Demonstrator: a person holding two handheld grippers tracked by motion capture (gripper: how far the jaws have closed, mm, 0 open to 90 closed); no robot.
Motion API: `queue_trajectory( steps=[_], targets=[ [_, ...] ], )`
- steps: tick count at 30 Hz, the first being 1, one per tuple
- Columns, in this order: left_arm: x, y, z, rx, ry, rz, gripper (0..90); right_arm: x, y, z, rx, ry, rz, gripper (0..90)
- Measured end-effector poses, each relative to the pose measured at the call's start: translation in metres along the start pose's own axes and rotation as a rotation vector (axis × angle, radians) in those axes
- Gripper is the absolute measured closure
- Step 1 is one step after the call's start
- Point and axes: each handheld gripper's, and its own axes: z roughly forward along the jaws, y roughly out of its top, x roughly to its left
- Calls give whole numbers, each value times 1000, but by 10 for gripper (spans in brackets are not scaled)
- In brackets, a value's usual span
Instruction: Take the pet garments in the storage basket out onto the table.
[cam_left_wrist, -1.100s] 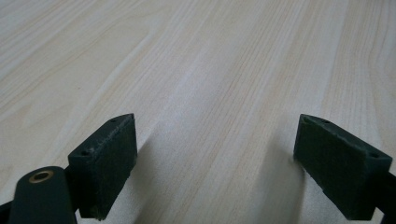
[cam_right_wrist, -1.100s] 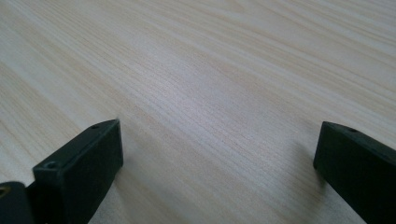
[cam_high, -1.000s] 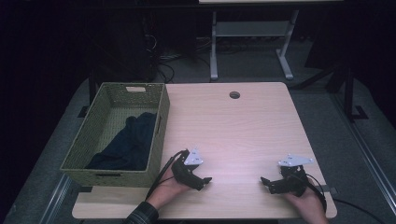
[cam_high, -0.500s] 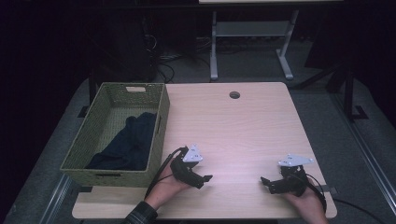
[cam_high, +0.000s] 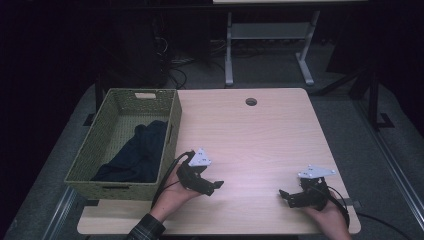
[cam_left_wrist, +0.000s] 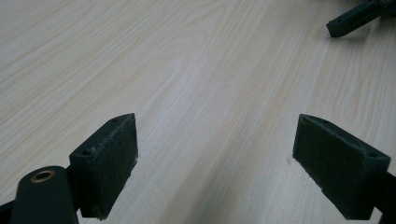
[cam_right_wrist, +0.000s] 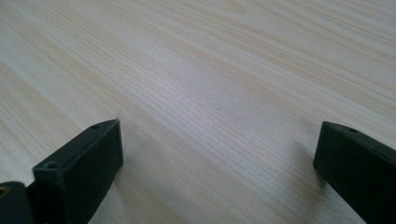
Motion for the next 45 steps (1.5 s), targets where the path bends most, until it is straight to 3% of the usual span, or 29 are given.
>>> queue_trajectory(
  steps=[14, 30, 45],
  targets=[
    [-2, 12, -8, -1, -10, -4, 134, 0, 0, 0, 3, 0, 6, 11],
    [5, 26, -23, -9, -13, -6, 140, 0, 0, 0, 3, 0, 6, 11],
    [14, 43, -42, -59, 1, -17, 143, 0, 0, 0, 2, 0, 5, 11]
  ],
)
